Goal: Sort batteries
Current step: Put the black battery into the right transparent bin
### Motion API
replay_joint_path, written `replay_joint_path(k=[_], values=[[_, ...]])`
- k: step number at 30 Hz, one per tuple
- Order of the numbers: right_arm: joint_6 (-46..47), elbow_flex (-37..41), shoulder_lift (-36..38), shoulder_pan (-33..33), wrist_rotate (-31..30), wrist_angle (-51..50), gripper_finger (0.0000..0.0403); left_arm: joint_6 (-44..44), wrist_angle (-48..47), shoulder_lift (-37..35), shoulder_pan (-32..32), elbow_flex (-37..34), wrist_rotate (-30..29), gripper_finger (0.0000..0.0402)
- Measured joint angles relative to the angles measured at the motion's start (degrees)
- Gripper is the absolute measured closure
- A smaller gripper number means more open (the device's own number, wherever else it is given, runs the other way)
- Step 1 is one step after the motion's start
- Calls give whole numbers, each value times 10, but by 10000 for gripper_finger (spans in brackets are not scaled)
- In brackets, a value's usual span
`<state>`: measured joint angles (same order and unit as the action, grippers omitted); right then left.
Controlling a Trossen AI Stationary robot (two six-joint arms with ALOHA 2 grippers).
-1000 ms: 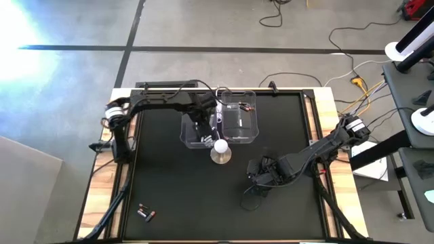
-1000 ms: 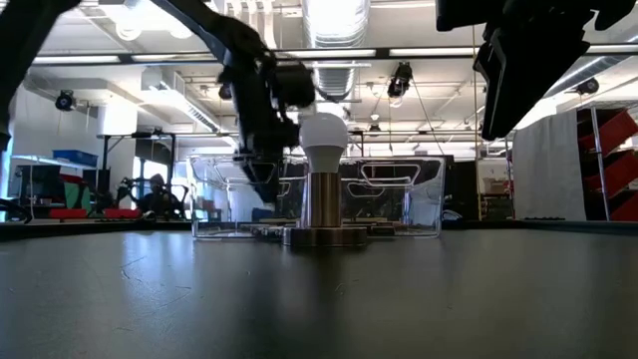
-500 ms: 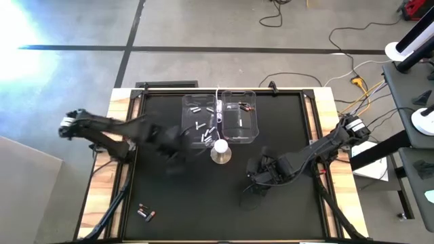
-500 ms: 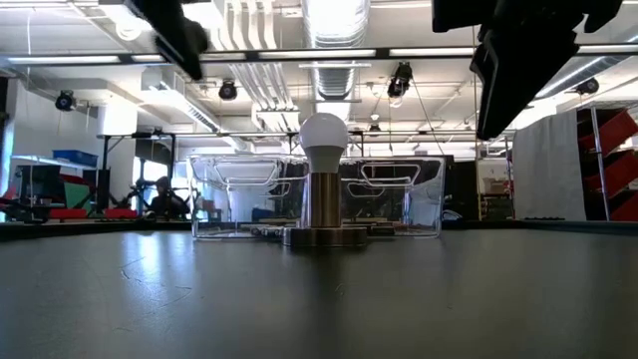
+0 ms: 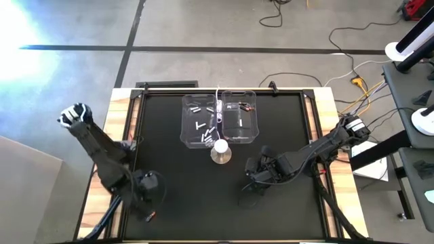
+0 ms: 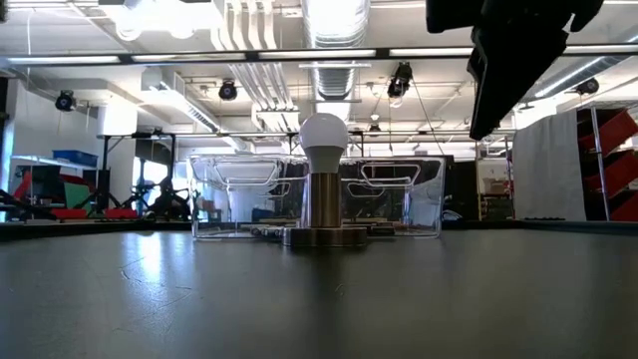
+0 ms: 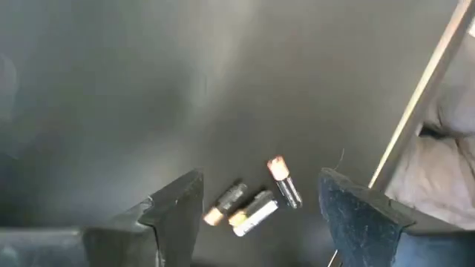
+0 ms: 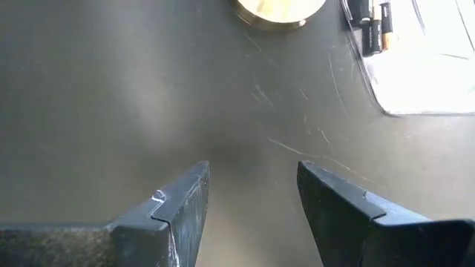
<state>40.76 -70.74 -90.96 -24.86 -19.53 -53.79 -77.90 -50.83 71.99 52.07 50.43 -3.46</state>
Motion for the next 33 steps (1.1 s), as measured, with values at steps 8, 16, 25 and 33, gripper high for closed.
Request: replay_joint_path(k=[8, 16, 25, 33], values=[[29, 0, 0, -10, 1, 12, 204, -118, 113, 121, 56, -18, 14, 191], [63, 0, 0, -30, 2, 17, 204, -124, 106, 236, 56, 31, 75, 217], [74, 0, 0, -47, 3, 22, 204, -116, 75, 294, 56, 69, 67, 248], [82, 0, 0, -47, 8, 22, 204, -109, 59, 303, 56, 70, 60, 333]])
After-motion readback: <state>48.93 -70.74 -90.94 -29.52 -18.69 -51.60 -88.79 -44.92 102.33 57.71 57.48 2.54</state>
